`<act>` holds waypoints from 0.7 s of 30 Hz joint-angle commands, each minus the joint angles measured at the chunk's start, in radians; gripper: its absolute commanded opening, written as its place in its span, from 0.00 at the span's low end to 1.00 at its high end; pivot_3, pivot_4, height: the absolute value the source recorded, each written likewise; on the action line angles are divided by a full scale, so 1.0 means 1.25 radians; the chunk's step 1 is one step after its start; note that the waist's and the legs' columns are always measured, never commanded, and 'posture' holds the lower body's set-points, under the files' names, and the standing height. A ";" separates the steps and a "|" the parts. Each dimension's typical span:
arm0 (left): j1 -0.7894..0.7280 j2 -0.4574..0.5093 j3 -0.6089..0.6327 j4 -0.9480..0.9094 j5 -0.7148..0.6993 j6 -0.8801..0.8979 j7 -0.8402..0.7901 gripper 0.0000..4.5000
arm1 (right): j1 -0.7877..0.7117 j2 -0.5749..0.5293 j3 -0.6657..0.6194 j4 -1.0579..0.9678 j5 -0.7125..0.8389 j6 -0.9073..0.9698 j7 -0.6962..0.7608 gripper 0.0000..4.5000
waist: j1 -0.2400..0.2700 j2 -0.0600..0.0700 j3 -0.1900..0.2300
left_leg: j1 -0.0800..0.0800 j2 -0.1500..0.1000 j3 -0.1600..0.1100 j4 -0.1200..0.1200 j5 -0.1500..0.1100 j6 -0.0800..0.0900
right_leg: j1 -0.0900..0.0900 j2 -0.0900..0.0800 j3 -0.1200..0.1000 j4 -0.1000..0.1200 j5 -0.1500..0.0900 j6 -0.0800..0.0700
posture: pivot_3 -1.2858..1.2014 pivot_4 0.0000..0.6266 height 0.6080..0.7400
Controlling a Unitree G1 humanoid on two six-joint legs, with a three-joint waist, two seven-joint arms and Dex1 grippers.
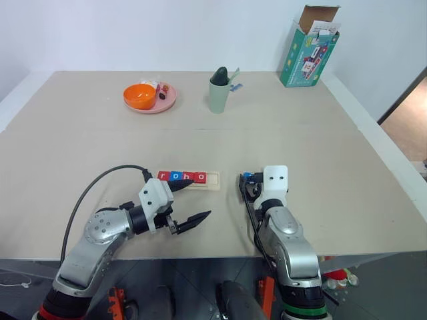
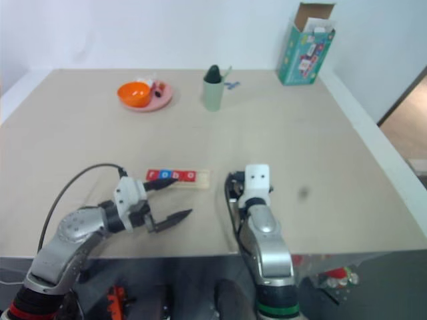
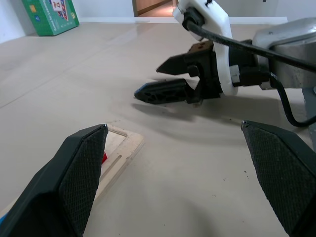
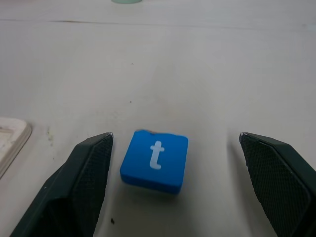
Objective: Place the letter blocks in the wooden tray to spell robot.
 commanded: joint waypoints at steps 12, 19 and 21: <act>-0.028 0.005 -0.003 0.009 0.001 -0.004 -0.017 1.00 | 0.008 0.026 0.018 0.050 0.003 -0.024 -0.020 0.43 | 0.000 0.000 0.000 | 0.000 0.000 0.000 0.000 0.000 0.000 | 0.000 0.000 0.000 0.000 0.000 0.000 | 0.52 0.24 1.00; -0.020 0.009 -0.002 0.007 0.004 -0.004 -0.017 1.00 | 0.020 0.020 0.046 0.042 -0.007 -0.016 -0.008 0.27 | -0.001 -0.002 -0.002 | 0.000 0.000 0.000 0.000 0.000 0.000 | 0.000 0.000 0.000 0.000 0.000 0.000 | 0.52 0.24 1.00; -0.017 0.010 -0.002 0.006 0.004 -0.003 -0.016 1.00 | 0.012 0.020 0.063 0.029 -0.007 -0.016 -0.001 0.27 | -0.002 -0.003 -0.002 | 0.000 0.000 -0.001 0.000 0.000 0.000 | 0.000 0.000 -0.001 0.000 0.000 0.000 | 0.52 0.24 1.00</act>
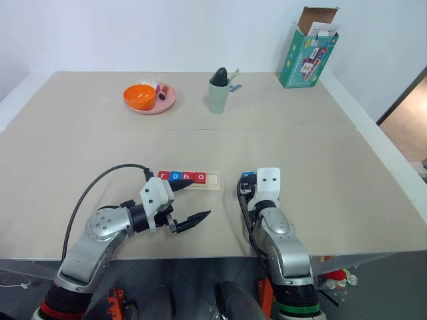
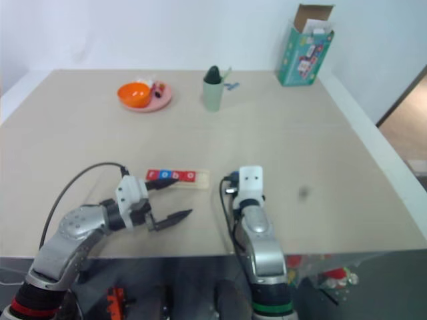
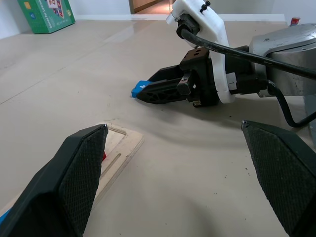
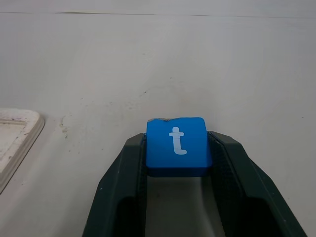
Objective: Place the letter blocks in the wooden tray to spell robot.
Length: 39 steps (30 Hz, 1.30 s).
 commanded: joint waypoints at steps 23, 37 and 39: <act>0.012 0.004 -0.014 -0.017 0.010 -0.014 -0.002 1.00 | -0.060 0.030 0.082 0.008 -0.009 0.062 -0.030 0.27 | -0.017 0.000 0.000 | -0.001 0.000 -0.001 0.000 0.000 0.000 | 0.000 0.000 -0.001 -0.001 0.001 0.001 | 0.52 0.24 1.00; 0.001 0.003 -0.020 0.001 0.022 -0.031 -0.011 1.00 | -0.140 -0.039 -0.016 -0.085 0.060 0.133 0.041 1.00 | -0.017 0.000 0.000 | -0.001 0.000 -0.001 0.000 0.000 0.000 | 0.000 0.000 -0.001 -0.001 0.001 0.002 | 0.52 0.24 1.00; -0.002 -0.001 -0.023 0.010 0.028 -0.042 -0.011 1.00 | -0.184 -0.109 -0.062 -0.125 0.111 0.194 0.114 1.00 | -0.017 0.000 0.000 | -0.002 0.000 -0.001 0.000 0.000 0.000 | 0.000 0.000 -0.001 -0.001 0.002 0.003 | 0.52 0.24 1.00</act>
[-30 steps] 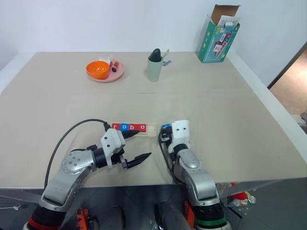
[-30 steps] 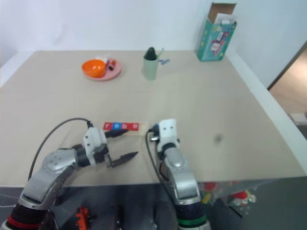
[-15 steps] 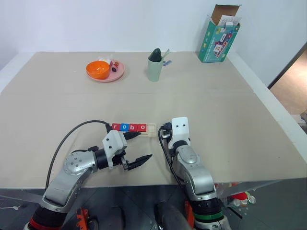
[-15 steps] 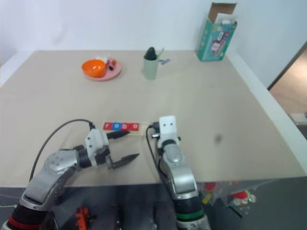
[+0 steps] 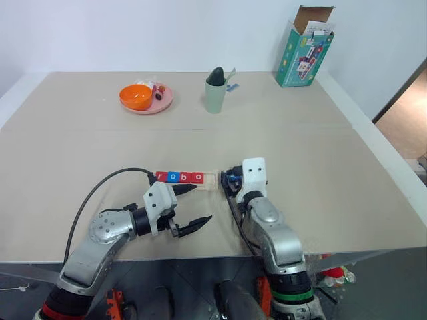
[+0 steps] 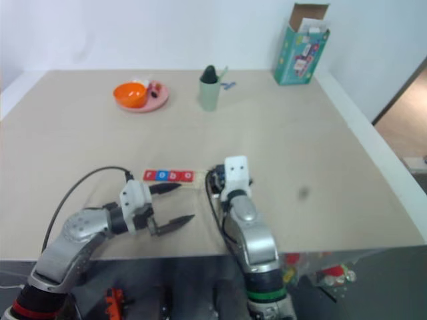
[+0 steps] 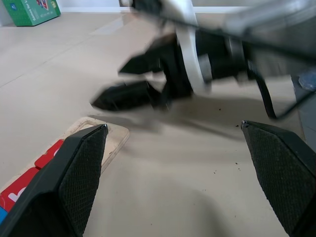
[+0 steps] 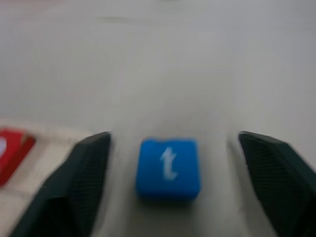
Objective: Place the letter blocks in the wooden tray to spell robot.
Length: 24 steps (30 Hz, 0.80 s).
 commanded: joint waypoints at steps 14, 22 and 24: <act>0.003 -0.024 -0.001 0.028 0.050 -0.093 0.010 1.00 | -0.350 -0.425 0.074 0.616 0.181 -0.477 0.982 1.00 | -0.005 0.003 0.002 | 0.002 0.000 0.001 -0.001 -0.001 0.003 | 0.002 0.002 0.001 -0.002 0.001 0.001 | 0.52 0.24 1.00; 0.047 -0.002 0.013 -0.019 0.051 -0.081 0.032 1.00 | -0.476 -0.386 0.071 0.931 0.141 -0.676 1.056 1.00 | -0.003 0.003 0.002 | 0.002 0.000 0.001 -0.001 -0.001 0.003 | 0.002 0.001 0.001 -0.002 0.002 0.002 | 0.52 0.24 1.00; 0.052 0.002 0.015 -0.028 0.049 -0.076 0.039 1.00 | -0.488 -0.376 0.068 0.973 0.135 -0.698 1.067 1.00 | -0.003 0.003 0.002 | 0.002 0.000 0.001 -0.001 -0.001 0.003 | 0.002 0.001 0.001 -0.002 0.002 0.002 | 0.52 0.24 1.00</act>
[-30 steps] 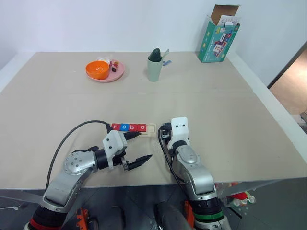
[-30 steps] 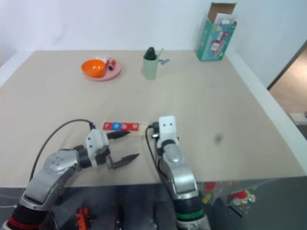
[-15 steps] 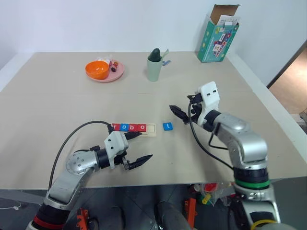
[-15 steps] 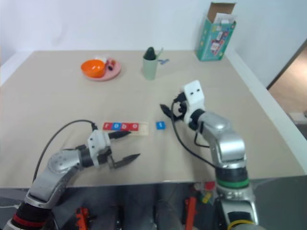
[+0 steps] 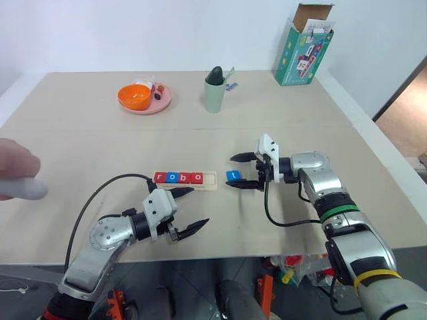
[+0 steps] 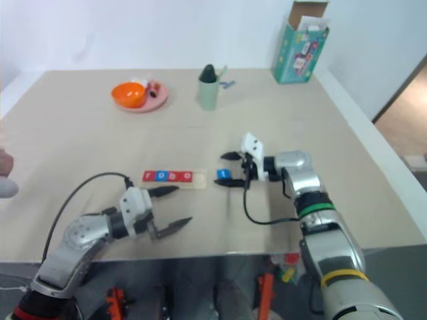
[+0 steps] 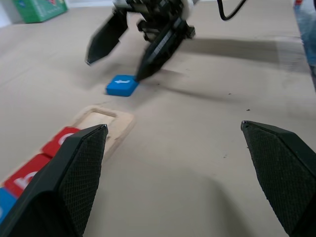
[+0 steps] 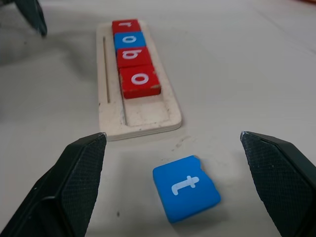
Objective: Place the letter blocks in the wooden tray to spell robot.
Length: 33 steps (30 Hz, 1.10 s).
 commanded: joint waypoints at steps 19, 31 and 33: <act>0.020 0.021 0.015 -0.068 -0.007 0.025 0.018 1.00 | -0.046 0.026 -0.052 0.194 -0.068 -0.139 0.005 0.77 | 0.000 0.000 0.000 | 0.001 0.000 0.000 0.001 0.001 -0.001 | 0.001 0.000 0.000 0.000 0.001 0.000 | 0.52 0.24 1.00; 0.004 0.015 0.007 -0.035 -0.003 0.011 0.004 1.00 | -0.028 0.031 -0.067 0.176 -0.072 -0.106 -0.003 0.77 | 0.000 0.000 0.000 | 0.003 0.000 0.000 0.001 0.001 -0.001 | 0.002 0.000 0.000 0.000 0.001 0.000 | 0.52 0.24 1.00; 0.001 0.015 0.006 -0.032 -0.003 0.010 0.003 1.00 | -0.022 0.031 -0.064 0.169 -0.073 -0.108 0.004 0.77 | 0.000 0.000 0.000 | 0.003 0.000 0.000 0.001 0.001 -0.001 | 0.003 0.000 0.000 0.000 0.001 0.000 | 0.52 0.24 1.00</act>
